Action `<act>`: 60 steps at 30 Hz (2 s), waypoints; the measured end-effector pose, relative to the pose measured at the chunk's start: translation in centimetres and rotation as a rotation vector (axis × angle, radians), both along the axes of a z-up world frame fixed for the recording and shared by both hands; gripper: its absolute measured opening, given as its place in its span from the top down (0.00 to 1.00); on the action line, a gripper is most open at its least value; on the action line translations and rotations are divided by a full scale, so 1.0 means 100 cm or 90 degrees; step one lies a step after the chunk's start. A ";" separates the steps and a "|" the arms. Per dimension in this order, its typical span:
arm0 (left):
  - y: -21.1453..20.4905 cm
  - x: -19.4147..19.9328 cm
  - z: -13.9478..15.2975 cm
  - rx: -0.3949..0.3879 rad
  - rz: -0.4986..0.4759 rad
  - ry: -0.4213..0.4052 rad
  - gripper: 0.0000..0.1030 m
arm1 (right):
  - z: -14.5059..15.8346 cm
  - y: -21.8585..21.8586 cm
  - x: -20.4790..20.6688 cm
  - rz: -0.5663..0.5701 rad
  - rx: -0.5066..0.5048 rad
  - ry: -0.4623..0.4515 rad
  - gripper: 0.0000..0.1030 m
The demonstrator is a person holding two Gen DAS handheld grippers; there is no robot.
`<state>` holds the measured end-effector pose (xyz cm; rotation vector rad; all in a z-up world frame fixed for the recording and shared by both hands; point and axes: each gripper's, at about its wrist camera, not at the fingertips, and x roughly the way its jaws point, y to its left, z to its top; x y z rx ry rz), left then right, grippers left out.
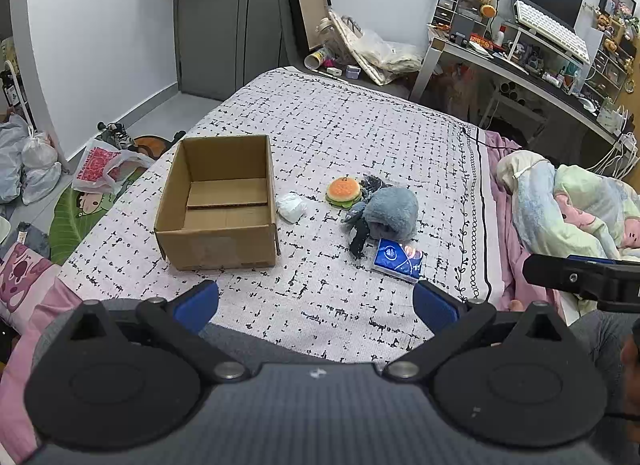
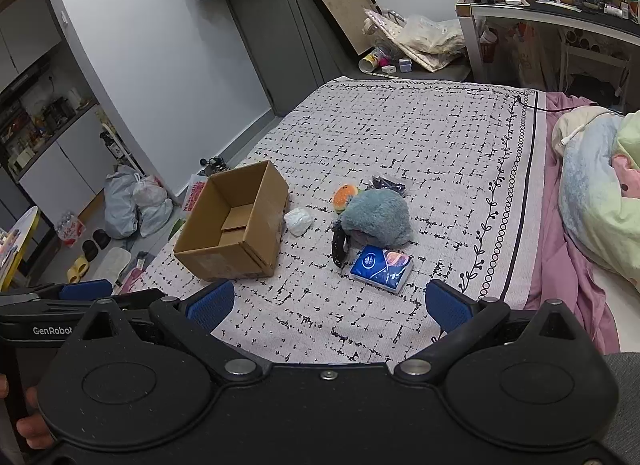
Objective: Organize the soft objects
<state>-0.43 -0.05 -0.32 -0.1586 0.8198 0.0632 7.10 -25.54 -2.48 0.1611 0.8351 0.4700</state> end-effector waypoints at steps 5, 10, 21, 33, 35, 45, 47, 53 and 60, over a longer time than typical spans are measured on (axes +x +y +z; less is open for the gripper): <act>0.000 0.001 0.000 -0.001 -0.001 -0.001 0.01 | 0.000 0.000 0.000 -0.001 0.000 -0.001 0.00; -0.002 0.003 -0.003 -0.002 -0.003 0.001 0.01 | 0.001 0.001 -0.001 0.000 -0.001 -0.003 0.00; -0.002 0.003 -0.001 -0.002 -0.003 -0.003 0.01 | -0.001 0.002 -0.003 0.004 0.000 -0.011 0.00; -0.005 0.009 -0.004 -0.010 -0.002 -0.009 0.01 | -0.003 -0.001 0.005 0.006 0.005 -0.015 0.00; -0.005 0.012 -0.005 -0.014 0.000 -0.007 0.01 | -0.004 -0.002 0.007 0.008 0.006 -0.015 0.00; -0.012 0.028 -0.011 -0.008 0.003 -0.007 0.01 | -0.007 -0.006 0.032 0.016 0.003 -0.013 0.00; -0.014 0.033 -0.011 -0.004 0.003 -0.006 0.01 | -0.008 -0.007 0.035 0.017 0.005 -0.012 0.00; -0.018 0.049 -0.012 -0.001 0.009 -0.003 0.01 | -0.009 -0.012 0.052 0.022 0.004 -0.013 0.00; -0.024 0.072 -0.017 -0.008 0.004 0.015 0.01 | -0.011 -0.018 0.074 0.011 0.003 -0.013 0.00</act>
